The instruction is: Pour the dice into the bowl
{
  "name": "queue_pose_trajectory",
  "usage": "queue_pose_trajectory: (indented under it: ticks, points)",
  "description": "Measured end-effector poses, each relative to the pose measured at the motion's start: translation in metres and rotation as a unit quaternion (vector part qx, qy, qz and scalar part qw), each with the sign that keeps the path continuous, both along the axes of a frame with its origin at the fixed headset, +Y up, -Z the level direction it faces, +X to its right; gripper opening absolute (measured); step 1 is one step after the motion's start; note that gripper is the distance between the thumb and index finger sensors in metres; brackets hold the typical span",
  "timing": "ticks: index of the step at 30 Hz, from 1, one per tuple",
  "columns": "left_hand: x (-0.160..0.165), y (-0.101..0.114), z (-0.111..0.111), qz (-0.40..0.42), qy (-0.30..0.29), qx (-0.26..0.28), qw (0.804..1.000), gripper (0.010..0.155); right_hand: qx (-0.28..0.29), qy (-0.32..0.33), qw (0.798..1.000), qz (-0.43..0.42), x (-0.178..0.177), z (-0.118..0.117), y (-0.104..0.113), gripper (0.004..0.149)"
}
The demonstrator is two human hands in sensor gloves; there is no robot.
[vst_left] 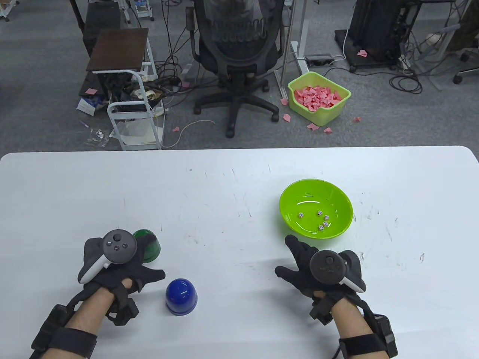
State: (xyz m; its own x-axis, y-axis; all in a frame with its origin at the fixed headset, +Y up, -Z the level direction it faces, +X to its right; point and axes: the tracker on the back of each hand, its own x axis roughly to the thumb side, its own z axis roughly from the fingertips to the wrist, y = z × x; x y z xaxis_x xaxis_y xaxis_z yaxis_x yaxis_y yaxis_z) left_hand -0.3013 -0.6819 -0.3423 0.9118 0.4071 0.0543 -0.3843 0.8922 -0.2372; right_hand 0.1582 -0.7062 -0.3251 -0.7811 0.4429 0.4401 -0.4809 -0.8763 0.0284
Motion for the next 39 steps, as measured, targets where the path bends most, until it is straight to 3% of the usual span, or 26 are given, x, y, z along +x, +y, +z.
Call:
queue_pose_trajectory:
  ticks: [6, 14, 24, 39]
  points:
    - [-0.006, -0.011, -0.025, -0.058, 0.057, 0.013, 0.997, 0.105, -0.001, -0.001, 1.000, 0.001, 0.000, 0.000, 0.000, 0.089]
    - [-0.015, -0.041, -0.054, -0.090, 0.129, -0.031, 0.987, 0.108, -0.005, -0.001, 1.000, 0.003, 0.000, -0.001, -0.001, 0.089]
    - [-0.009, -0.065, -0.059, -0.136, 0.132, -0.001, 0.982, 0.099, -0.007, -0.001, 1.000, 0.005, 0.000, -0.001, -0.001, 0.088]
    - [-0.007, -0.069, -0.064, -0.141, 0.141, 0.008, 0.980, 0.108, -0.016, 0.002, 1.000, 0.010, -0.001, 0.000, -0.001, 0.088]
